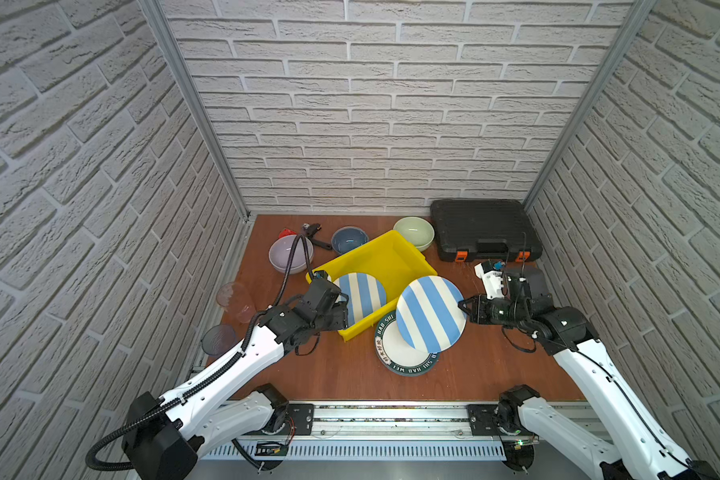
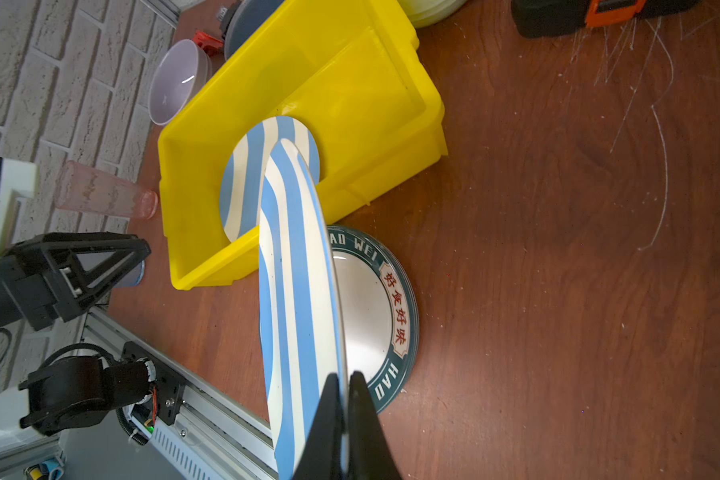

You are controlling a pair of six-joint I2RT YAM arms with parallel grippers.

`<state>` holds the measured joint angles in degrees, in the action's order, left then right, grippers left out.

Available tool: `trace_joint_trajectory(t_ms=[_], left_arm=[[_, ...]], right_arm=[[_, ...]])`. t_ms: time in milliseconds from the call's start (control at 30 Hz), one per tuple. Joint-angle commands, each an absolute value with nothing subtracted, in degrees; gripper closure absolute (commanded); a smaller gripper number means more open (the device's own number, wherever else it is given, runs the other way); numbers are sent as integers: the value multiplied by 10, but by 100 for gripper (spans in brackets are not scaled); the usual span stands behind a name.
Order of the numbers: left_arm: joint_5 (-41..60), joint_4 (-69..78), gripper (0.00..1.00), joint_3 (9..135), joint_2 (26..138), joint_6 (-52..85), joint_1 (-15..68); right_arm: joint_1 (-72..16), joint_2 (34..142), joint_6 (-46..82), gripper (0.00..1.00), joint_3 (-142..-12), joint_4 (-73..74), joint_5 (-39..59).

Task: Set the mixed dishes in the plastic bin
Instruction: 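Lift the striped plate upright with the right gripper while the left draws back, then carry the plate over the bin and lower it beside the first plate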

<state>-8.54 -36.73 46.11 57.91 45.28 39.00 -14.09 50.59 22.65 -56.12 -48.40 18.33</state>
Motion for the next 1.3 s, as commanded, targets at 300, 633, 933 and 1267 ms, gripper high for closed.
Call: trace_joint_trajectory(t_ms=[300, 633, 933, 1267], left_arm=[[-62, -339, 30, 405, 539, 480, 344], [-44, -317, 30, 390, 529, 481, 313], [-41, -292, 33, 393, 551, 480, 292], [-36, -282, 37, 394, 558, 475, 268]], right_arm=[[-142, 622, 239, 94, -628, -311, 284], [-147, 755, 260, 94, -687, -216, 330], [-177, 874, 269, 94, -743, -158, 338], [-207, 977, 265, 94, -778, -125, 351]])
